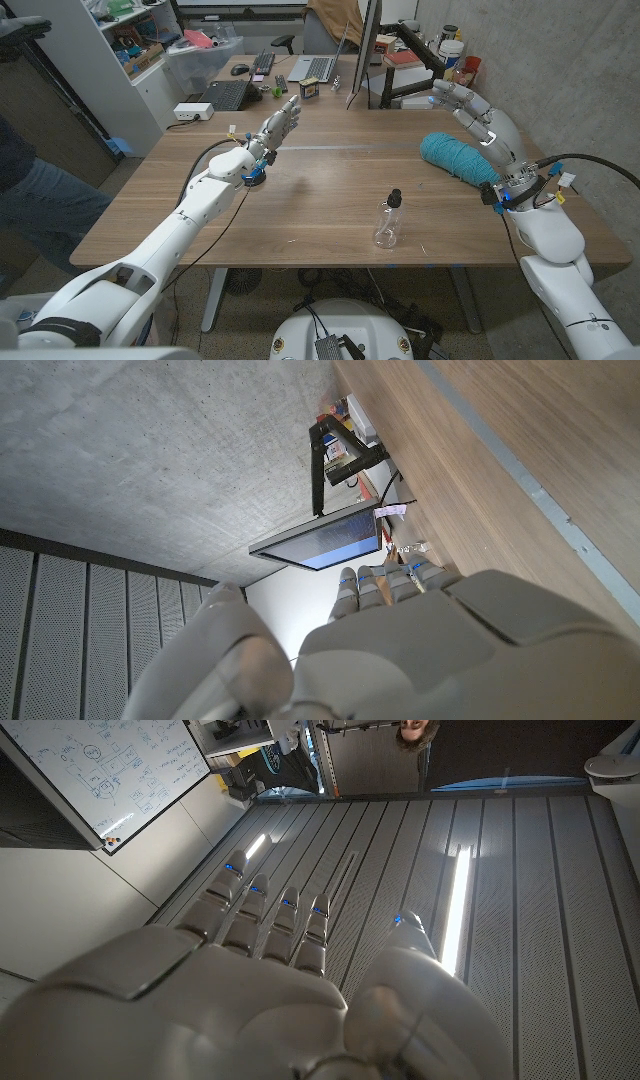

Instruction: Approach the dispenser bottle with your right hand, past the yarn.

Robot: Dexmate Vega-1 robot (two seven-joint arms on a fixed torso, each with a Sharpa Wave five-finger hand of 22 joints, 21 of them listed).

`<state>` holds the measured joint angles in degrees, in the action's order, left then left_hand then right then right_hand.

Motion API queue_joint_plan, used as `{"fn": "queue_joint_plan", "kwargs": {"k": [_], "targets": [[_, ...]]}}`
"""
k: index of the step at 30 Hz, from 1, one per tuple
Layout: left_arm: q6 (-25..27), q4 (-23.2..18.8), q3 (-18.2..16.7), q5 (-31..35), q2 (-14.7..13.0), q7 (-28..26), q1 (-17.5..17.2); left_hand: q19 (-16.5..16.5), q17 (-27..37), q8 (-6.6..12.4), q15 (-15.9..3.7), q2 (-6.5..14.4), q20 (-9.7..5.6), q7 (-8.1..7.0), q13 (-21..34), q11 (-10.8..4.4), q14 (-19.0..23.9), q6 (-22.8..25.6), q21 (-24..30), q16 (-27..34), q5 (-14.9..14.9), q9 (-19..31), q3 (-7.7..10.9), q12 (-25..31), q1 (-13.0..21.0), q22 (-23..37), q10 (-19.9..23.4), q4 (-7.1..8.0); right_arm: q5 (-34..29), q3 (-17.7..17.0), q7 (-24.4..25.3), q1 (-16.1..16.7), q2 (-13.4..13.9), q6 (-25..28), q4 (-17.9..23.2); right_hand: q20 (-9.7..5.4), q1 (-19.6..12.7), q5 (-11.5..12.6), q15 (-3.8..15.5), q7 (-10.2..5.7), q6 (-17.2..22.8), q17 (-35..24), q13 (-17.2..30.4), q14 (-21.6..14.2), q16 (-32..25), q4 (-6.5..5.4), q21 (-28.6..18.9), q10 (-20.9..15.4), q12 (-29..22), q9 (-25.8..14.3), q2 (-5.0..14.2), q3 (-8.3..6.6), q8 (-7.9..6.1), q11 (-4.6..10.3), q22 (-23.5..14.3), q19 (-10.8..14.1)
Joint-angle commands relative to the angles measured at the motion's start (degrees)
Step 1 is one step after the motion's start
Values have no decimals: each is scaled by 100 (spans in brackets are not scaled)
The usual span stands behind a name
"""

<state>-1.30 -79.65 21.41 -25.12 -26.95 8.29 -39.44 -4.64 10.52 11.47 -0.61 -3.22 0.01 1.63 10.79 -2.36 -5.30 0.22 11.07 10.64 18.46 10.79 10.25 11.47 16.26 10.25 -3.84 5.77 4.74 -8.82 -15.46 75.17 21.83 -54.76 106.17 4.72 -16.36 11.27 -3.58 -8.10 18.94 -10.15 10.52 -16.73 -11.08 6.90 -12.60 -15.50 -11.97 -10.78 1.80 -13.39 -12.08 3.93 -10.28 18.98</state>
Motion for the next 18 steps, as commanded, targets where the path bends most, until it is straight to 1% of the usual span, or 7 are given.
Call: {"fn": "queue_joint_plan", "kwargs": {"k": [1,7,9,10,14,18], "targets": [[-8,34,17,21,28,1,42,-25,17,16,18,61,24,-9,15,2,-51,42,45,20,22,8,-28,17,42,18,-19,-1,-294,-100,26,28,-76,-75,102,38,-74,49,-45,-17,94,-7,12,-62,-1,38,37,8,-5,-16,9,-9,-33,46,-11,28],[-17,44,21,21,37,5,46,-30,17,13,23,64,19,-10,15,-12,-58,38,44,19,22,8,-36,15,44,18,-24,-1,-432,-134,37,45,-114,-80,132,42,-90,50,-54,-29,121,-8,12,-72,2,45,43,-4,-11,-15,11,-13,-34,48,-11,29],[-16,49,26,25,39,7,46,-31,17,12,26,65,14,-9,15,-7,-56,35,44,19,22,8,-38,14,45,19,-26,-1,-490,-150,48,52,-138,-94,144,37,-98,50,-50,-39,136,-8,12,-87,-1,49,45,-28,-20,-15,13,-15,-35,77,-12,31],[-16,51,27,25,40,8,46,-27,17,12,20,65,18,-12,15,-5,-55,37,45,20,22,8,-40,16,45,18,-21,-1,-536,-164,58,53,-159,-116,148,40,-106,50,-63,-42,152,-9,12,-129,-13,53,48,-44,-26,-15,14,-17,-35,110,-12,32],[-16,43,26,24,40,4,34,-27,18,11,24,67,13,-12,15,-11,-61,37,46,18,21,8,-46,16,47,19,-22,-1,-855,-273,127,63,-298,-194,206,46,-120,51,-67,-60,181,-9,12,-172,-21,59,55,-57,-30,-15,16,-20,-38,134,-12,28],[-20,16,19,23,32,-5,17,-32,18,11,22,70,22,-16,15,-23,-61,37,44,19,21,8,-52,19,48,19,-14,0,-868,-275,121,82,-297,-193,230,48,-132,51,-77,-65,200,-10,12,-130,2,64,61,-59,-31,-14,18,-23,-37,134,-13,25]]}}
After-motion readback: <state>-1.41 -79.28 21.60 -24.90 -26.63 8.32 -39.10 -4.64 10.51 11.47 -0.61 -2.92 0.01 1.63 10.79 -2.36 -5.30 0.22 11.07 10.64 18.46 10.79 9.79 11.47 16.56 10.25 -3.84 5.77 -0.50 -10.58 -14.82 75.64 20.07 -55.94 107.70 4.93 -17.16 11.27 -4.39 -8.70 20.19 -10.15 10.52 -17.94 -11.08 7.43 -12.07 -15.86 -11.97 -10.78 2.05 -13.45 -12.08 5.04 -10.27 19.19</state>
